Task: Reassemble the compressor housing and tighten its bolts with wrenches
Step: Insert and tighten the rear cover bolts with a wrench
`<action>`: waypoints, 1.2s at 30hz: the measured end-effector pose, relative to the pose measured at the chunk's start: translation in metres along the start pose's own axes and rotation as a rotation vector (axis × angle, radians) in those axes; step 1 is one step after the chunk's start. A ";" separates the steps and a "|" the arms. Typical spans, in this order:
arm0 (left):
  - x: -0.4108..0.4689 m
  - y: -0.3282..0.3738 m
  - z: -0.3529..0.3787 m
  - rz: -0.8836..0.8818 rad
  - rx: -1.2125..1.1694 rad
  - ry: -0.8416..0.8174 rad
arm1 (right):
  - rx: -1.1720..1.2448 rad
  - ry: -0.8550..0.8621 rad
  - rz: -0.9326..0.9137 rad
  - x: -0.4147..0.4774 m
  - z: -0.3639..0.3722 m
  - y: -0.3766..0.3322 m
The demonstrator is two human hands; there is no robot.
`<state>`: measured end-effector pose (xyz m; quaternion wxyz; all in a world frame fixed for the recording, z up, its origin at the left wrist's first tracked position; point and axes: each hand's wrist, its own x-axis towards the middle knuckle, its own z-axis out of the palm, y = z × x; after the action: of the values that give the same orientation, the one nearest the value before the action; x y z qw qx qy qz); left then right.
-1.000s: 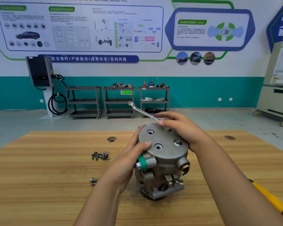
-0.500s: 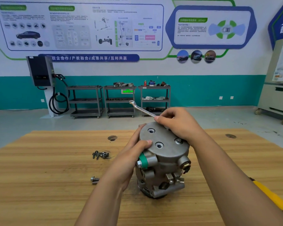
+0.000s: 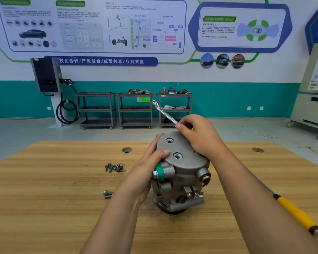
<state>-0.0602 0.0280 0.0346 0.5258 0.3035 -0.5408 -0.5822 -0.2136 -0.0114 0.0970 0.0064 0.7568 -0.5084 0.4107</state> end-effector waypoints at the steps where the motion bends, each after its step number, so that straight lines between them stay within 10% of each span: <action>1: 0.000 0.000 0.001 -0.002 0.001 0.004 | 0.015 -0.008 -0.003 0.000 -0.001 0.000; 19: 0.003 0.005 -0.008 -0.035 0.077 -0.019 | 0.570 -0.237 0.492 0.014 -0.001 0.006; 36: -0.005 0.001 -0.006 0.003 0.042 0.024 | 1.057 0.590 0.140 -0.033 0.004 0.002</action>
<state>-0.0535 0.0313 0.0328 0.5267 0.3208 -0.5469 -0.5662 -0.2176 0.0111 0.0733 -0.2568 0.4767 -0.2608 0.7992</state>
